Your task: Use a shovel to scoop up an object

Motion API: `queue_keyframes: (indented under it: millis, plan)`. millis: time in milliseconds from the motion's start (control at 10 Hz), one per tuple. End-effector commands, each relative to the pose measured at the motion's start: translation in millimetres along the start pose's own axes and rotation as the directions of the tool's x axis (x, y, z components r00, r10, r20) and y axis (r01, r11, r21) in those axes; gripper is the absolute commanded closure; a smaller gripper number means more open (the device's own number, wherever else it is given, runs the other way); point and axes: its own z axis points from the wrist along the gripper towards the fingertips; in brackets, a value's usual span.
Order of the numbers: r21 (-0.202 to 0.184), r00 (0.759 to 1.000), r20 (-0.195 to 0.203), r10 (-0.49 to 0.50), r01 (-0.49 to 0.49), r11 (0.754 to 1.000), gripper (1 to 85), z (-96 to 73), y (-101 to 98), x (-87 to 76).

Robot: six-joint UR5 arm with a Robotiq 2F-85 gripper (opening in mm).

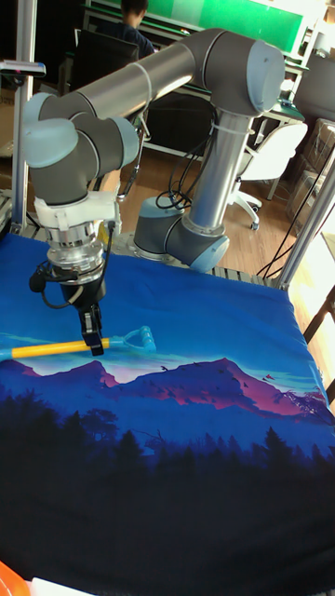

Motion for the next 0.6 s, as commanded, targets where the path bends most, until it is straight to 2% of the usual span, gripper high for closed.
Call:
queue_keyframes:
  millis: [0,300,500]
  plan:
    - [0.006,1.0,0.005,-0.016,0.016,1.0,77.3,-5.0,5.1,6.5]
    - [0.0,0.999,0.043,0.008,-0.008,1.0,77.7,-12.0,6.8,-5.4]
    - [-0.015,0.998,0.056,0.027,-0.026,1.0,77.7,-16.8,-1.7,-18.8]
